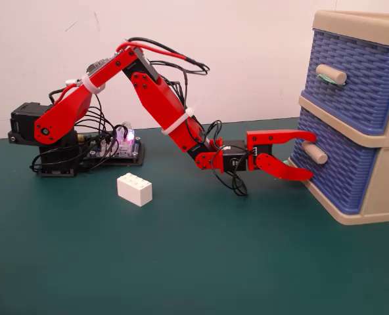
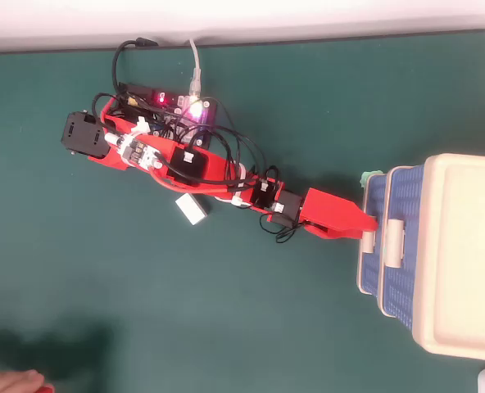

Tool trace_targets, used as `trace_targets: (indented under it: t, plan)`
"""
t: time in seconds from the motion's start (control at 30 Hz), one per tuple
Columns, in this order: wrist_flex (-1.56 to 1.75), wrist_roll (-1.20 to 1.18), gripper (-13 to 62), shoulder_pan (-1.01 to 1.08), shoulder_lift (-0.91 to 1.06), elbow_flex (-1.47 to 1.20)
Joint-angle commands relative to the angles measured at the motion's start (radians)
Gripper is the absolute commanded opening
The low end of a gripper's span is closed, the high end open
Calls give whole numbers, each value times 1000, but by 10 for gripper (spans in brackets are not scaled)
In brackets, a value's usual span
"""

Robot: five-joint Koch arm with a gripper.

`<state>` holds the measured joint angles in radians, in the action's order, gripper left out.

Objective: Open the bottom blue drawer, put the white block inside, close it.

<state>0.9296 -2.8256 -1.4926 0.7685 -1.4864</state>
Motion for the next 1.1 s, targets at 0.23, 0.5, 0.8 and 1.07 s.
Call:
trace_targets:
  t: [0.23, 0.5, 0.8, 1.07]
  plan:
    - [-141, -23, -26, -18, 18, 124]
    - [-261, -21, -82, -18, 29, 126]
    - [-261, -23, -82, -18, 115, 54]
    - [-258, -49, -82, -18, 453, -407]
